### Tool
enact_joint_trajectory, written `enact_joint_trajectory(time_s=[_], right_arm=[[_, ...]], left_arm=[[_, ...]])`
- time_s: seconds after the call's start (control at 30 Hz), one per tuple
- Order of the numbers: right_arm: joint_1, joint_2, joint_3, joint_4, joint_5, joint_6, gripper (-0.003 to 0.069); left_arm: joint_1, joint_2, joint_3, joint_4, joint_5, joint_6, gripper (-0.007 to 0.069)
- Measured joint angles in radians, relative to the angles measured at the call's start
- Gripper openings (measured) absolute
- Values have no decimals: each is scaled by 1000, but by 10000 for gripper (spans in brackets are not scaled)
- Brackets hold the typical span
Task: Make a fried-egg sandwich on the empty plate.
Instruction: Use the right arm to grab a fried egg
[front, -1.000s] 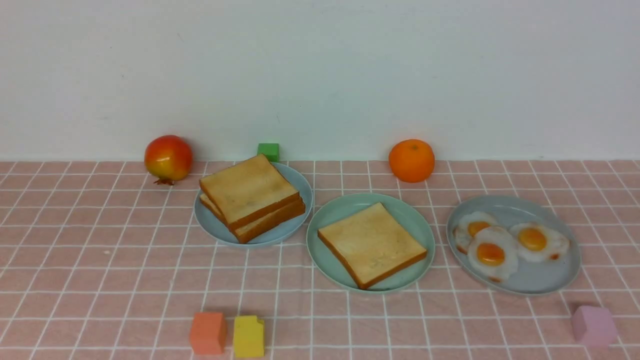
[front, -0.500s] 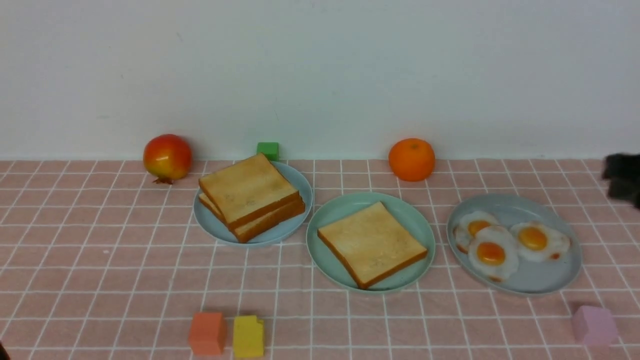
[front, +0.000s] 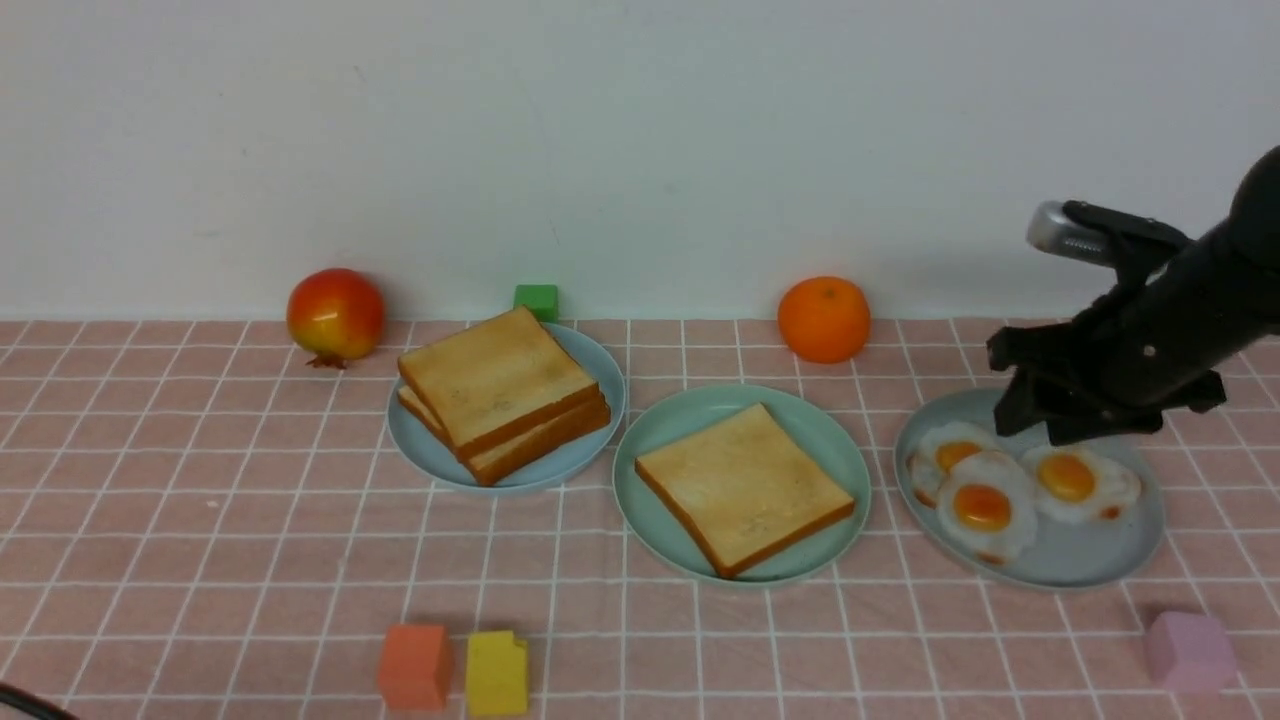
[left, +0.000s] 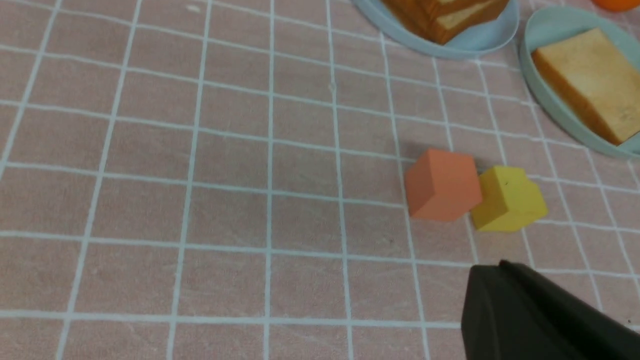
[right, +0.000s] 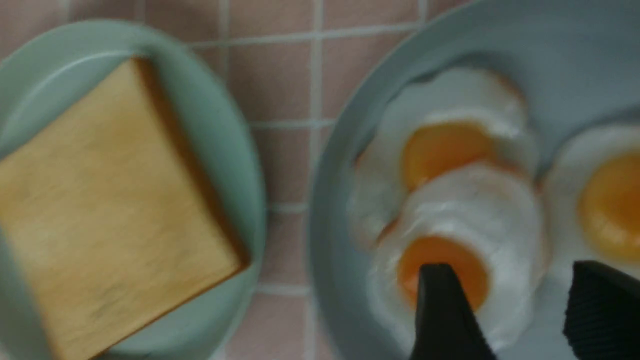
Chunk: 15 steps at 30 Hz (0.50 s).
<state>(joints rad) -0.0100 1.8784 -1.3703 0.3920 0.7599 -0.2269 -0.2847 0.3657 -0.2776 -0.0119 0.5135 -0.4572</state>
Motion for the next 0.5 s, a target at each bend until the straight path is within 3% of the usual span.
enact_joint_trajectory(time_s=[0.13, 0.33, 0.5], right_arm=[[-50, 67, -50, 32, 40, -74, 382], [-92, 136, -59, 183, 58, -229, 368], [-91, 175, -59, 219, 60, -259, 367]], left_arm=[[0, 5, 0, -1, -3, 0, 13], [0, 7, 0, 0, -6, -1, 13], [0, 7, 0, 0, -6, -1, 13]])
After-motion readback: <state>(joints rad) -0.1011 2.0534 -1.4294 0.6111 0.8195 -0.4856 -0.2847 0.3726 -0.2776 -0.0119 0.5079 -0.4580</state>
